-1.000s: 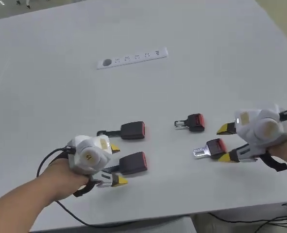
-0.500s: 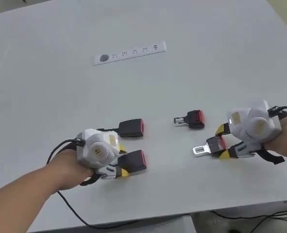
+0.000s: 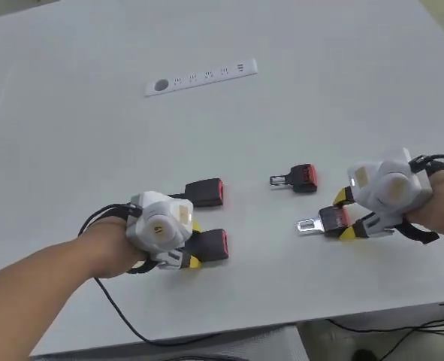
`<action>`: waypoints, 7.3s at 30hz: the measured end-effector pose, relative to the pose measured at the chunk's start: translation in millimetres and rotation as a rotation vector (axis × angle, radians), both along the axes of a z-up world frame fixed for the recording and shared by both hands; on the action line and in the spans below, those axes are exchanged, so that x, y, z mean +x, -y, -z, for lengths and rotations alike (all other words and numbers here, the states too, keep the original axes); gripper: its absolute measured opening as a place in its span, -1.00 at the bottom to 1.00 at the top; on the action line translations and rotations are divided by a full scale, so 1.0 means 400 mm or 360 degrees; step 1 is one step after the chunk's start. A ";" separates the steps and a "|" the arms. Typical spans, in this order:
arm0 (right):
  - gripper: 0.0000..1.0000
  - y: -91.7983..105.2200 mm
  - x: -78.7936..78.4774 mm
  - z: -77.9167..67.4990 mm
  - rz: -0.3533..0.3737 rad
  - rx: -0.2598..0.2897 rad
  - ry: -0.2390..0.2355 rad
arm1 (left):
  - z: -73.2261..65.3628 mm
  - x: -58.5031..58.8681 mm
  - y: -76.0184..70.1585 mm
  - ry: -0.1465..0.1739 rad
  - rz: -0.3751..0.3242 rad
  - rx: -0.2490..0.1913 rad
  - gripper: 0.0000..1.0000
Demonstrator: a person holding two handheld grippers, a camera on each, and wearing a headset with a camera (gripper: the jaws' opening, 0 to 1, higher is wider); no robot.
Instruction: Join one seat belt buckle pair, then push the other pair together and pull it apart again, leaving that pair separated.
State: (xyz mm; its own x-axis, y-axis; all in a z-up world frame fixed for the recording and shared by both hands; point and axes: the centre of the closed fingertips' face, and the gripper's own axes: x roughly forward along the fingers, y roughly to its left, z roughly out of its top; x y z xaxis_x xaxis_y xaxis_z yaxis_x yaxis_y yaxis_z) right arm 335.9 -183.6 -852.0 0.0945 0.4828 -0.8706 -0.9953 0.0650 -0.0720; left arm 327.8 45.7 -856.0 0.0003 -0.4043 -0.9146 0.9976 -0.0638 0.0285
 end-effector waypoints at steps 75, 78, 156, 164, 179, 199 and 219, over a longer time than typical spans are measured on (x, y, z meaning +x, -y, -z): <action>-0.37 -0.366 -0.037 -0.003 0.0130 0.0278 0.0056 | 0.006 0.000 -0.006 -0.0056 0.0018 0.0107 -0.34; -0.37 -0.369 -0.038 -0.005 0.0132 0.0256 0.0066 | 0.006 -0.001 -0.005 -0.0052 0.0018 0.0135 -0.35; -0.32 -0.410 -0.039 -0.063 0.0077 0.0379 -0.0049 | -0.060 0.020 -0.012 -0.0051 -0.0116 0.0078 -0.27; -0.30 -0.345 0.052 -0.150 0.0155 0.0465 0.0060 | -0.142 0.110 0.004 0.0028 -0.0255 -0.0114 -0.22; -0.17 -0.094 0.226 -0.072 0.0284 0.0241 0.0162 | -0.079 0.253 -0.009 0.0120 -0.0235 0.0029 0.11; -0.38 -0.122 0.239 -0.037 0.0233 0.0230 0.0065 | -0.011 0.266 -0.005 0.0041 -0.0078 0.0138 -0.34; -0.39 -0.217 0.229 -0.036 0.0188 0.0217 0.0126 | -0.010 0.268 -0.005 0.0054 -0.0082 0.0138 -0.35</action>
State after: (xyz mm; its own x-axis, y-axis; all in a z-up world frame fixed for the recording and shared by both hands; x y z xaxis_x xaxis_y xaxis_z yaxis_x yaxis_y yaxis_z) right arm 427.6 -96.8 -837.6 0.2230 0.5770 -0.7857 -0.9717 0.1957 -0.1321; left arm 434.8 47.5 -852.1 0.0506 -0.3226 -0.9452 0.9981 -0.0163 0.0590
